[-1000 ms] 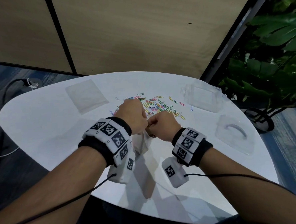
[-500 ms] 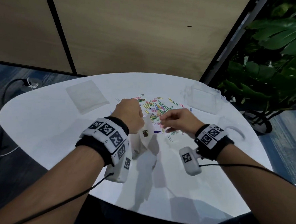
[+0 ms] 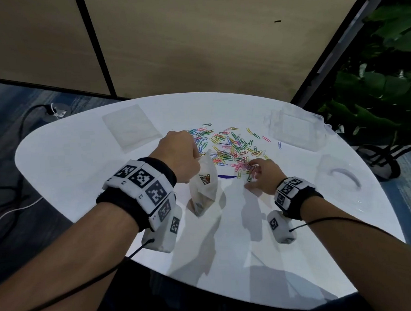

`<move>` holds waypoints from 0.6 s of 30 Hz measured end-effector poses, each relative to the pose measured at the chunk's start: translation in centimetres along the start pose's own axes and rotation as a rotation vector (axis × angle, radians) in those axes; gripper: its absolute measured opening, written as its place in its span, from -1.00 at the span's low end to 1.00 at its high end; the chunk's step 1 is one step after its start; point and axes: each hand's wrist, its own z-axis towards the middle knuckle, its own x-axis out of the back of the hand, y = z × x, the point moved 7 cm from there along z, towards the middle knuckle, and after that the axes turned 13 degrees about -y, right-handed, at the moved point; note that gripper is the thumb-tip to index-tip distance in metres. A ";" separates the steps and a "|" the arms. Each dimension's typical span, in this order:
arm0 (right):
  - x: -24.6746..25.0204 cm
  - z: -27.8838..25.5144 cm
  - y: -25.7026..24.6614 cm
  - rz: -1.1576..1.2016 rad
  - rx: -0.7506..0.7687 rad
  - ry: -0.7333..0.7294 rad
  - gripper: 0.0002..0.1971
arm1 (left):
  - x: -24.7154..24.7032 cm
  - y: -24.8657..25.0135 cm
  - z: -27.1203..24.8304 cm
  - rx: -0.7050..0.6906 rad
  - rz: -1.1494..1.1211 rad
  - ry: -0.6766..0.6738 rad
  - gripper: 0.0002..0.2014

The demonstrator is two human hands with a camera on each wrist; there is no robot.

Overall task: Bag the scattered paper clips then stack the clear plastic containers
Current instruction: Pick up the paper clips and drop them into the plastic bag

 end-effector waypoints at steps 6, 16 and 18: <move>0.2 1.3 -2.3 -0.080 0.080 0.092 -0.38 | 0.0 -0.2 0.3 -0.007 -0.019 -0.005 -0.71; 2.1 0.3 -2.6 -0.155 0.075 0.195 -0.82 | -0.7 0.2 0.7 -0.003 -0.047 -0.025 -0.69; 3.1 0.0 -0.6 0.078 0.015 0.237 -0.86 | -1.0 0.6 0.8 -0.003 -0.039 -0.031 -0.69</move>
